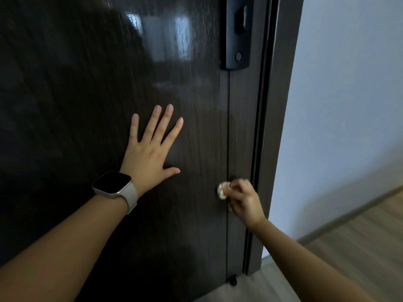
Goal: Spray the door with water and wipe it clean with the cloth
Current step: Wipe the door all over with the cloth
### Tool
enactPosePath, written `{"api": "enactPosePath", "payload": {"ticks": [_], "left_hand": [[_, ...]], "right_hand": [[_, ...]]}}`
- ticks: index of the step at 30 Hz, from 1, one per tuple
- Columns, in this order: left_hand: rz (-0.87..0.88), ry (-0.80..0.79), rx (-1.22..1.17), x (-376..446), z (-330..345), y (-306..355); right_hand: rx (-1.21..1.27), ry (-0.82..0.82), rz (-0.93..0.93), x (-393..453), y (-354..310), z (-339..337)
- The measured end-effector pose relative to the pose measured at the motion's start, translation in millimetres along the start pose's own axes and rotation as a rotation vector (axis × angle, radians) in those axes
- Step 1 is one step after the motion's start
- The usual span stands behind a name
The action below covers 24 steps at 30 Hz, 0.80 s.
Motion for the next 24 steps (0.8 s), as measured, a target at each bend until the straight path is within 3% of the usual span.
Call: {"api": "enactPosePath", "payload": {"ticks": [2,4,10,14,19,24], "left_hand": [[-0.004,-0.019,-0.001,0,-2,-1],[-0.023,-0.005,-0.038,0,-8,-1],[-0.003,0.172,-0.116,43,-52,7],[-0.05,0.145,-0.134,90,-55,5],[-0.074,0.166,-0.077,96,-44,9],[-0.07,0.206,-0.063,94,-45,10]], "right_hand": [[0.009,-0.107,-0.068,-13,-1,-2],[0.028,-0.102,-0.07,0,-5,-24],[-0.069,0.164,-0.155,125,-38,-132],[-0.041,0.401,-0.158,204,-52,-173],[-0.116,0.457,-0.124,195,-33,-139],[-0.098,0.258,-0.139,87,2,-70]]}}
Point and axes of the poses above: each hand's wrist, its own x-axis towards the middle knuckle, its own z-axis out of the palm, y = z × x, the point moved 7 cm from there along x, towards the middle knuckle, and after that the axes turned 6 degrees about x, right-handed, at the moved point
